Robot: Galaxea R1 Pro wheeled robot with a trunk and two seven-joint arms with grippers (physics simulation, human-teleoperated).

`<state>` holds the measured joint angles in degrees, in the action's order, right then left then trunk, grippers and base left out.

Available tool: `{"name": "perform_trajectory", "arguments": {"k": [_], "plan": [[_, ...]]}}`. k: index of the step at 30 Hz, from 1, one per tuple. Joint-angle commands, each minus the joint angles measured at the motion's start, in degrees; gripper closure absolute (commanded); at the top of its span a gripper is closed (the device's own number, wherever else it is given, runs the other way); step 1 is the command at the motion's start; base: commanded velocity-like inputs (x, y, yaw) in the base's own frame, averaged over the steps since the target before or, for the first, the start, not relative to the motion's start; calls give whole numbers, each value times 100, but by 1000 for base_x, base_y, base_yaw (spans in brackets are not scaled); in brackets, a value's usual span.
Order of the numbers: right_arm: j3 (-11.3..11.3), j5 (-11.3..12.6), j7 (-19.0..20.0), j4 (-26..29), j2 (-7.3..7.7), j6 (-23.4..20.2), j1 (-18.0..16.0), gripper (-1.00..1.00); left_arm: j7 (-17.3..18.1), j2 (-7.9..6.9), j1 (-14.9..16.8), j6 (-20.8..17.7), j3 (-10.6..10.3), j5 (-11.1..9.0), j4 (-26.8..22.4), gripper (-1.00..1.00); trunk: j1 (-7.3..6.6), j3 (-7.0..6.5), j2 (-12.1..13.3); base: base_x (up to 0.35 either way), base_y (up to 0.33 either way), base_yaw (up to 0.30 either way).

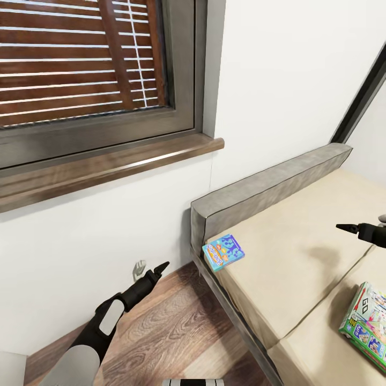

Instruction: Put all the toys in the child's room - the three board games (two on the bed and one on the table), the two jigsaw puzzles on the table, and the tennis ball on the table - inside the toy box on the table in the child's room.

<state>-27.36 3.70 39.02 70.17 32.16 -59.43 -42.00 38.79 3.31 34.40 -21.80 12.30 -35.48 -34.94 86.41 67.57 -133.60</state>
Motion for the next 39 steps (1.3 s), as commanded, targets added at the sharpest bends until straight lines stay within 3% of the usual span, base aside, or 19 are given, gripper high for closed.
{"name": "perform_trajectory", "arguments": {"k": [1,15,21,39], "plan": [[-6,36,-9,7,1,-43,2,-100,33,10,7,-55,27,-21,3,-100,-1,4,-2,0,0,0],[-6,40,-9,68,-6,-43,30,-100,203,53,54,-69,-12,-21,38,-100,-1,4,-2,0,0,-36],[-6,40,-9,83,-7,-43,33,-100,432,82,67,-71,-26,-22,206,-100,-1,4,-2,0,0,-113],[-6,11,-9,153,-88,-43,34,-100,667,145,82,-78,-34,-23,316,-100,-1,4,-2,0,0,-136]]}}
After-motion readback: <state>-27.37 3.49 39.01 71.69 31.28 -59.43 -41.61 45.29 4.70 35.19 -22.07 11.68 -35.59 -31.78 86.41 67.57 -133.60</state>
